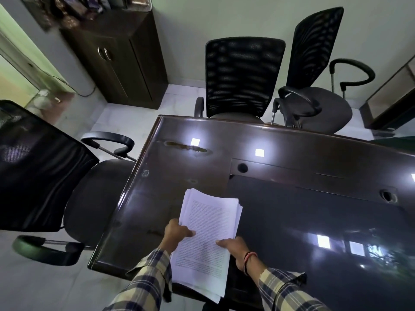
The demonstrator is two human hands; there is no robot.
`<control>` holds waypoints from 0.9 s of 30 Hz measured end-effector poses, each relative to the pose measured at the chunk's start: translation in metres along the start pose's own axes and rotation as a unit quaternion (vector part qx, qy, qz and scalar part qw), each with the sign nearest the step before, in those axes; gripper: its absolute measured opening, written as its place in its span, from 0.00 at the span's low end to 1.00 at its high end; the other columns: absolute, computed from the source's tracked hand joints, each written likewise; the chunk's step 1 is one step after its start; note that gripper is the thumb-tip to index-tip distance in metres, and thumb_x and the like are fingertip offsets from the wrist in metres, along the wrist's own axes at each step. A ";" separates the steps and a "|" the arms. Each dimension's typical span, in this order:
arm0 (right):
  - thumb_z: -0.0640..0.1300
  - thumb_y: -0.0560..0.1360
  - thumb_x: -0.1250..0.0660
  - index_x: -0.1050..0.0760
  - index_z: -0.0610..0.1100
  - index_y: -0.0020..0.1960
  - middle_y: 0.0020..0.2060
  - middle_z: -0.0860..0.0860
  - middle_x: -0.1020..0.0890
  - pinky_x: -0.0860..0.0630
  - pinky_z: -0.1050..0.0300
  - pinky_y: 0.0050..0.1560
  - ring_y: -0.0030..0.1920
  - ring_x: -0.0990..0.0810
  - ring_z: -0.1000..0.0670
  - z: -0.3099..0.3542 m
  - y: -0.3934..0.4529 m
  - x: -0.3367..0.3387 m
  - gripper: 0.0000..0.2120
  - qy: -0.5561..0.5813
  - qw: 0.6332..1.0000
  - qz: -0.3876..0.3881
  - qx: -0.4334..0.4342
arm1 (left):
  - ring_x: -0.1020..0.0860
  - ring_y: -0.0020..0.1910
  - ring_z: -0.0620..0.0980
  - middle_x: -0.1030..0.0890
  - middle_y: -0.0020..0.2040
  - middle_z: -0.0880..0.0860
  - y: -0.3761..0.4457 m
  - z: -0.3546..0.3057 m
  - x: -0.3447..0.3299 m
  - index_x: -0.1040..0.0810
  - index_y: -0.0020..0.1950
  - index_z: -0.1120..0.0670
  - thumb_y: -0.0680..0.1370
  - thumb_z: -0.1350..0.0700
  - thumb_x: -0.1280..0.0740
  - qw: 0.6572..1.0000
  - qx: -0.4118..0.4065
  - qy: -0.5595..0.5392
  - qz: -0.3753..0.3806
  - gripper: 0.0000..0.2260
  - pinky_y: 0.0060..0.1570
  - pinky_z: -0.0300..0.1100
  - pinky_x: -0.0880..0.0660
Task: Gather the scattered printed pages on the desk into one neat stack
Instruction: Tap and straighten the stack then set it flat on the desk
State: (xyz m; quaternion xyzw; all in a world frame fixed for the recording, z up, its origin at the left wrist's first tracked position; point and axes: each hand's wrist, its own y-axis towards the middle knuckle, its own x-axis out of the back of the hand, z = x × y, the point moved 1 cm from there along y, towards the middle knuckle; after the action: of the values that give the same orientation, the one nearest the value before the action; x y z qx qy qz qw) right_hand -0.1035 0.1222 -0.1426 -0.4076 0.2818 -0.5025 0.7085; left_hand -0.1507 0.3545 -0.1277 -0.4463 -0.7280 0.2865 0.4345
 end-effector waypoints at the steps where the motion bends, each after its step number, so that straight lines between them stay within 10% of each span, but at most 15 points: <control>1: 0.40 0.66 0.19 0.19 0.35 0.56 0.51 0.43 0.13 0.18 0.58 0.43 0.50 0.13 0.45 0.000 -0.001 0.004 0.21 -0.001 1.000 -0.001 0.007 | 0.19 0.54 0.56 0.20 0.58 0.57 0.005 0.002 -0.004 0.24 0.59 0.58 0.62 0.56 0.17 1.000 -0.010 -0.010 0.005 0.29 0.55 0.56 0.18; 10: 0.29 0.66 0.22 0.17 0.34 0.52 0.48 0.39 0.13 0.17 0.39 0.54 0.49 0.13 0.37 0.026 -0.031 0.081 0.15 0.126 0.986 -0.034 0.103 | 0.16 0.48 0.59 0.16 0.51 0.60 -0.057 -0.087 -0.051 0.22 0.55 0.63 0.69 0.65 0.21 0.983 -0.161 -0.077 0.050 0.17 0.40 0.49 0.18; 16: 0.32 0.67 0.20 0.16 0.35 0.48 0.45 0.44 0.12 0.17 0.53 0.44 0.43 0.12 0.47 0.079 -0.069 0.207 0.11 0.108 0.957 -0.083 0.256 | 0.16 0.53 0.68 0.14 0.53 0.63 -0.105 -0.154 -0.138 0.20 0.56 0.63 0.69 0.64 0.21 0.949 -0.269 -0.127 0.108 0.18 0.51 0.64 0.17; 27: 0.34 0.69 0.21 0.18 0.46 0.54 0.45 0.49 0.13 0.19 0.60 0.41 0.46 0.13 0.52 0.081 -0.091 0.371 0.16 0.050 0.919 -0.120 0.371 | 0.19 0.49 0.56 0.17 0.52 0.65 -0.166 -0.177 -0.285 0.19 0.57 0.58 0.75 0.66 0.26 0.930 -0.345 -0.098 0.074 0.12 0.53 0.56 0.19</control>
State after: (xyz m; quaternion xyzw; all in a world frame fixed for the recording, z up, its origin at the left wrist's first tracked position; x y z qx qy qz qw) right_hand 0.0431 -0.2180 -0.0193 -0.1204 0.0589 -0.6722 0.7282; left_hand 0.0040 0.0305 -0.0205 -0.5911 -0.7858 0.0912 0.1577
